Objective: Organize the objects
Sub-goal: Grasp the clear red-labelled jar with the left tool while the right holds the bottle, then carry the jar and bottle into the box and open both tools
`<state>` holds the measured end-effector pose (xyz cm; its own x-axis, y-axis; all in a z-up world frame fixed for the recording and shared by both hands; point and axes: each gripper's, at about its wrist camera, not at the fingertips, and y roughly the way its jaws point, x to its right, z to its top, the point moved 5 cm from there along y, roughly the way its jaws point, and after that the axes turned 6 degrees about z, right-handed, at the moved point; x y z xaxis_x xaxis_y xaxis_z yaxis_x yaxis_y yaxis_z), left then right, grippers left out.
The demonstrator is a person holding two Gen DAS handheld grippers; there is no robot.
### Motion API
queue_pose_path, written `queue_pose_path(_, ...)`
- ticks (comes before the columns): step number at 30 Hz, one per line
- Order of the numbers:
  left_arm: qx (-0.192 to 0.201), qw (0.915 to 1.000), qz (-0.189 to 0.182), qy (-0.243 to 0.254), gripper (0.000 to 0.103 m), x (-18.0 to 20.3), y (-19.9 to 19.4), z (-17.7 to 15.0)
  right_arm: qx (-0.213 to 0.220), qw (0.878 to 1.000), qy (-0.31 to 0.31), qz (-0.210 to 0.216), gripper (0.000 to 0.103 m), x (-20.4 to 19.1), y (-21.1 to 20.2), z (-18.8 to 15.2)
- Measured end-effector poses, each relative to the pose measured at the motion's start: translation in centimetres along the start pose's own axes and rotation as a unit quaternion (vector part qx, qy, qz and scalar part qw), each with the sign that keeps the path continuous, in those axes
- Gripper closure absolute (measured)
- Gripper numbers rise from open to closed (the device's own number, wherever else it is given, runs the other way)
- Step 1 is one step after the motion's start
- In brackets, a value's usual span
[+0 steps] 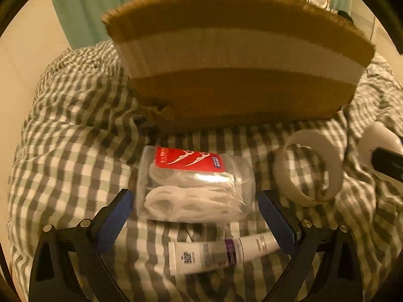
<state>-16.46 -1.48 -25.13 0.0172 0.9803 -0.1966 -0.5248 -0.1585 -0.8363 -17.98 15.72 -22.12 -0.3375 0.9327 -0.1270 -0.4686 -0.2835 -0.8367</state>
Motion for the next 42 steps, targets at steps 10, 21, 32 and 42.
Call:
queue_pose_path(10,-0.016,0.9997,0.019,0.003,0.009,0.6,2.5,1.0,-0.014,1.0,0.004,0.004,0.058,0.6,1.6,-0.9)
queue_pose_path(21,0.015,0.9997,-0.013,0.012,0.01,1.1,-2.3,0.1,0.001,1.0,0.01,-0.01,0.058,0.6,0.0,-1.3)
queue_pose_path(32,0.059,0.9957,-0.072,0.002,0.01,0.3,-10.2,-2.0,0.046,0.999,-0.009,-0.023,0.058,-2.3,-5.0,-0.6)
queue_pose_path(42,0.096,0.9931,-0.068,0.006,0.01,0.6,-13.7,-1.4,0.086,0.996,-0.024,-0.013,0.058,-4.5,-9.1,0.6)
